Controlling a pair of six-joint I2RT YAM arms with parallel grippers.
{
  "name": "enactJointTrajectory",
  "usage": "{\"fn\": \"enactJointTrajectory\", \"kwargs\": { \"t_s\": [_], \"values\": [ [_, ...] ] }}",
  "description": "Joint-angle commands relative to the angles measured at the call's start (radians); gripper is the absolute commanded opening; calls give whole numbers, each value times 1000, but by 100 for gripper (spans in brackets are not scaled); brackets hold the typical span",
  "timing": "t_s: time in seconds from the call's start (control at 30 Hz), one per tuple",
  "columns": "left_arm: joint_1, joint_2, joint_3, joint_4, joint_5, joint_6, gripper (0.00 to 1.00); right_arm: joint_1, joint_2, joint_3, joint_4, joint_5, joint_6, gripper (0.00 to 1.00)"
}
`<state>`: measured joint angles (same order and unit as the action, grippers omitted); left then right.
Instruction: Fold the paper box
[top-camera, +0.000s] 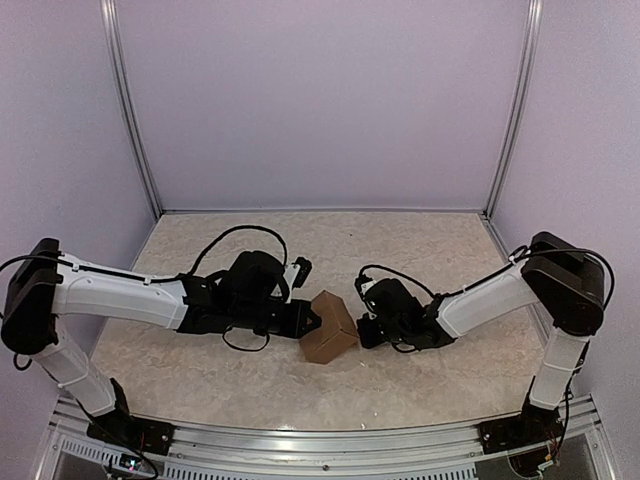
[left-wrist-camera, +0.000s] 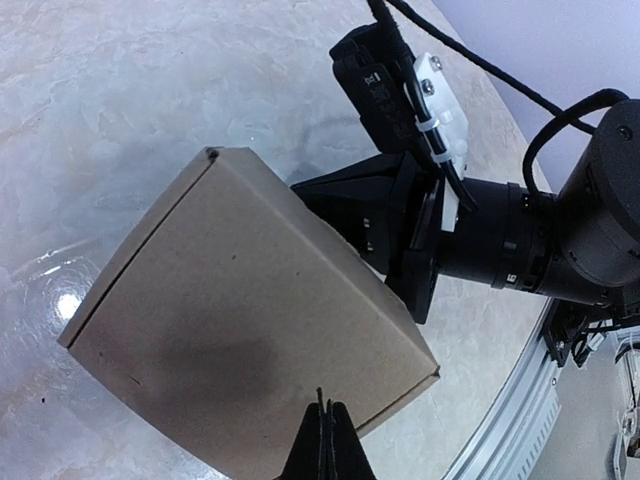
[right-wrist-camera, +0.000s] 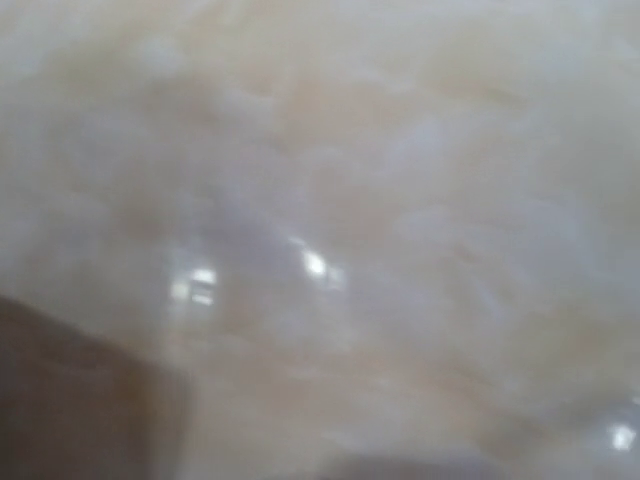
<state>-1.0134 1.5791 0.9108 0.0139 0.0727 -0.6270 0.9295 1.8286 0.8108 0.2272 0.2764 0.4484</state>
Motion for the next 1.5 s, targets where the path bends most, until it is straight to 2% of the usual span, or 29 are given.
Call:
{"fn": "enactJointTrajectory", "kwargs": {
  "t_s": [0.0,0.37,0.5,0.6,0.63,0.77,0.87,0.9,0.93,0.97,1.0,1.23,1.47],
  "values": [
    [-5,29,31,-5,14,7,0,4,-42,-14,-175,119,-48,0],
    [14,1,37,-59,-33,34,0,5,-260,-41,-276,218,-92,0],
    [34,-35,39,-92,-68,49,2,5,-322,-37,-298,226,-100,6],
    [56,-62,37,-124,-107,59,19,4,-366,-39,-306,233,-106,14],
    [64,-76,37,-134,-113,66,27,5,-379,-39,-307,234,-108,17],
    [94,-115,49,-188,-143,89,56,5,-423,-38,-312,249,-129,38],
    [116,-155,53,-222,-172,102,76,0,-452,-31,-336,260,-135,64],
    [125,-169,53,-232,-184,104,89,-1,-465,-30,-344,262,-136,71],
    [132,-180,54,-244,-189,109,97,-4,-478,-30,-352,264,-139,82],
    [142,-199,55,-256,-193,112,99,-6,-490,-32,-357,268,-142,97],
    [151,-210,58,-269,-199,116,99,-9,-502,-32,-366,273,-141,99],
    [222,-297,109,-417,-275,153,99,-64,-578,-23,-440,293,-141,100],
    [366,-375,150,-542,-317,174,99,-260,-653,14,-569,112,-96,100]
  ]
}}
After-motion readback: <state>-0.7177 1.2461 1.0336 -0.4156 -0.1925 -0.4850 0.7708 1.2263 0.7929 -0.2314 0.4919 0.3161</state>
